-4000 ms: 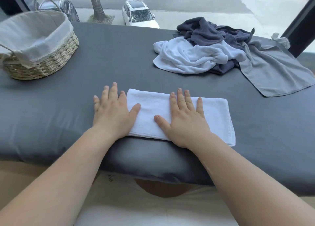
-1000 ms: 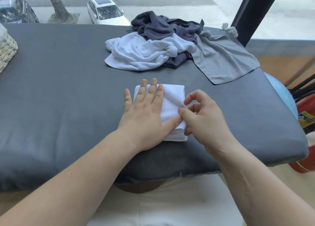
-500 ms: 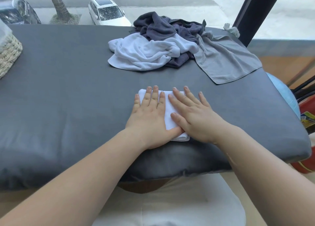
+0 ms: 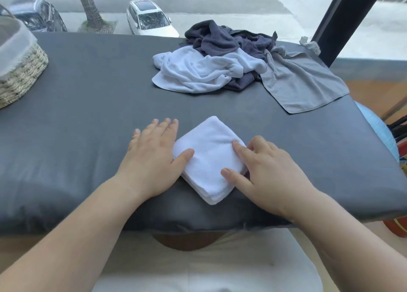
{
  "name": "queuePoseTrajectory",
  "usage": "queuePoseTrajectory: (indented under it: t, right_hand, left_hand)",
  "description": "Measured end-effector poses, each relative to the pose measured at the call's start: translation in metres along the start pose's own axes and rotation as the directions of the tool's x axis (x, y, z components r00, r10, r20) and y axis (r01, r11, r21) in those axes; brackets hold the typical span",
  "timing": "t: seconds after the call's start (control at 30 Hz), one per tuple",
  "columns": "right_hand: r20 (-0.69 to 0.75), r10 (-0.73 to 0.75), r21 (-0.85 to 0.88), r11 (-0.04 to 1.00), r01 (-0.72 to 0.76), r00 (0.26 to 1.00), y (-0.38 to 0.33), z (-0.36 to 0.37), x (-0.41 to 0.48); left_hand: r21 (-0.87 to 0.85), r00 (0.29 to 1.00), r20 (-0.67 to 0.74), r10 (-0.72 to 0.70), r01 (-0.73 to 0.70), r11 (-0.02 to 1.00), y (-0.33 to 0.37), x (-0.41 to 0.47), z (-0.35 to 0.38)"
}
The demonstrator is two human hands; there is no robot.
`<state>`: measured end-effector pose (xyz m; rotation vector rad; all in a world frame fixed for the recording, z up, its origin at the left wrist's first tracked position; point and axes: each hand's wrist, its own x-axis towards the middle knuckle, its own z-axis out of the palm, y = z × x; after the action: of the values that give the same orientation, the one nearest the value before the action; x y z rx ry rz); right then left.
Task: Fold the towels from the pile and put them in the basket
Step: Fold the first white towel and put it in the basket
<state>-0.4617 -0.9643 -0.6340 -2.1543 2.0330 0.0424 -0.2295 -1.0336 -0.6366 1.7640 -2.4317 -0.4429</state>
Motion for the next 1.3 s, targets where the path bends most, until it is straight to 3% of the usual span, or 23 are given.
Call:
queuePoseTrajectory:
  t: [0.13,0.3,0.4,0.5,0.6,0.77,0.9,1.03,1.13,1.2,1.3]
  right_hand:
    - [-0.106,-0.074,-0.074,0.995,0.067,0.992,-0.028,-0.01,-0.027]
    - [-0.283,-0.088,0.078,0.99,0.114,0.955,-0.017,-0.02,0.018]
    - [-0.044,-0.153,0.101,0.983,0.156,0.987,-0.005,-0.025,0.053]
    - [0.124,-0.22,0.135,0.97,0.203,0.968,-0.001,-0.029,0.073]
    - [0.18,-0.243,0.138,0.966,0.22,0.953,0.001,-0.034,0.08]
    - [0.2,-0.223,0.142,0.97,0.197,0.954,0.002,-0.045,0.087]
    - [0.287,-0.197,0.113,0.979,0.171,0.937,0.001,-0.05,0.09]
    - [0.302,-0.232,0.125,0.971,0.203,0.924,0.002,-0.054,0.087]
    - [0.247,-0.25,0.092,0.968,0.235,0.936,0.0,-0.053,0.088]
    - [0.13,-0.242,0.065,0.97,0.235,0.962,-0.002,-0.053,0.092]
    - [-0.134,-0.216,0.02,0.975,0.22,0.967,0.001,-0.049,0.097]
  left_hand:
    - [-0.032,1.0,0.019,-0.009,0.009,0.999,-0.012,-0.005,-0.007]
    - [0.03,0.992,0.121,0.047,-0.051,0.998,-0.009,0.001,-0.006]
    - [0.01,0.987,0.142,0.07,-0.072,0.997,-0.005,0.01,-0.017]
    - [-0.018,0.969,0.225,0.102,-0.101,0.995,0.001,0.025,-0.031]
    - [0.001,0.943,0.317,0.098,-0.104,0.995,0.009,0.039,-0.042]
    - [0.1,0.931,0.356,0.076,-0.119,0.988,0.025,0.055,-0.049]
    - [0.036,0.917,0.385,0.102,-0.125,0.991,0.027,0.06,-0.048]
    - [-0.084,0.921,0.365,0.14,-0.117,0.99,0.02,0.053,-0.045]
    - [-0.083,0.924,0.345,0.166,-0.146,0.986,0.016,0.052,-0.046]
    - [-0.037,0.956,0.235,0.173,-0.169,0.985,0.016,0.058,-0.046]
    - [0.124,0.973,-0.047,0.224,-0.217,0.968,0.014,0.069,-0.041]
